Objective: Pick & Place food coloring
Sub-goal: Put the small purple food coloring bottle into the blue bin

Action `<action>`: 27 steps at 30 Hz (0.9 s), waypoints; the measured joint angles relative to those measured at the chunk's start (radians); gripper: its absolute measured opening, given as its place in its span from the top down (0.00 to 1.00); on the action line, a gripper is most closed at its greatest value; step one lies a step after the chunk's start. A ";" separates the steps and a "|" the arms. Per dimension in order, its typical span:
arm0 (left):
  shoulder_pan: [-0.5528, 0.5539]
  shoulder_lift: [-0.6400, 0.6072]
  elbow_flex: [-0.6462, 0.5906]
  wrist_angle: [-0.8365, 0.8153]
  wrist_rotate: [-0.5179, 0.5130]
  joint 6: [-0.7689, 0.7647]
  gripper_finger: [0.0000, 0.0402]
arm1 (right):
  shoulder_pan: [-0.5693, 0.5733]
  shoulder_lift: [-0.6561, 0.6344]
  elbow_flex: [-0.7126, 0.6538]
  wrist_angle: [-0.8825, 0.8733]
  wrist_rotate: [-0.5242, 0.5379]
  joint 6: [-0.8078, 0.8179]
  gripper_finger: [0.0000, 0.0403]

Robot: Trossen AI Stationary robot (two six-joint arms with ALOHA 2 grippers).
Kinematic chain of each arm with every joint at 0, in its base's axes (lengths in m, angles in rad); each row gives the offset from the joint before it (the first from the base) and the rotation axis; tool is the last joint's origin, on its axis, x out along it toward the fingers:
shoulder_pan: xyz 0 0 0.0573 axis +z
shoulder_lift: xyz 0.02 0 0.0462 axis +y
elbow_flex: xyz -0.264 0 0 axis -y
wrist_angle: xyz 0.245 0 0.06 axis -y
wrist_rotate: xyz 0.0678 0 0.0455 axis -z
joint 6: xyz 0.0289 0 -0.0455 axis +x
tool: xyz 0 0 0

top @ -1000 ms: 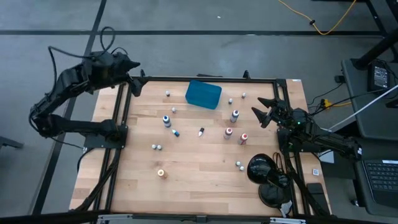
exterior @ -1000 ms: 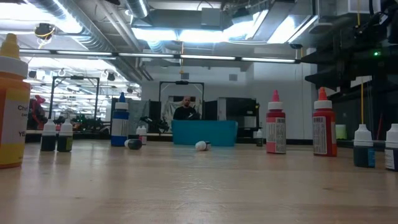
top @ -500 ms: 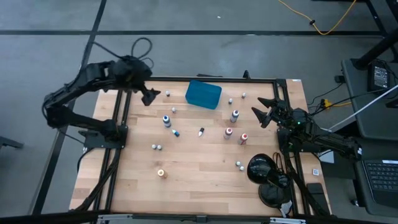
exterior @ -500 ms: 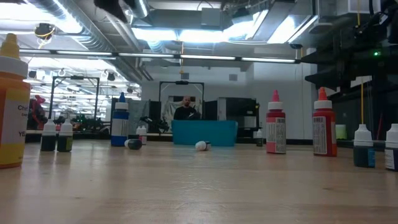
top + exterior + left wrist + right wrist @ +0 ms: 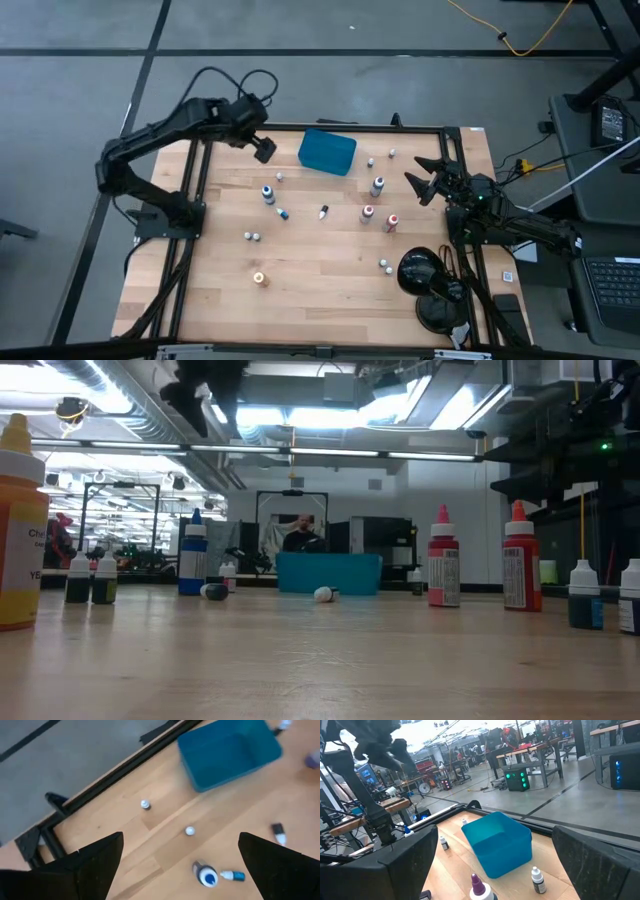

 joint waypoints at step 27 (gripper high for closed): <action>0.270 0.440 0.000 0.095 0.009 -0.062 0.04 | 0.000 0.000 0.000 0.000 0.000 0.000 0.03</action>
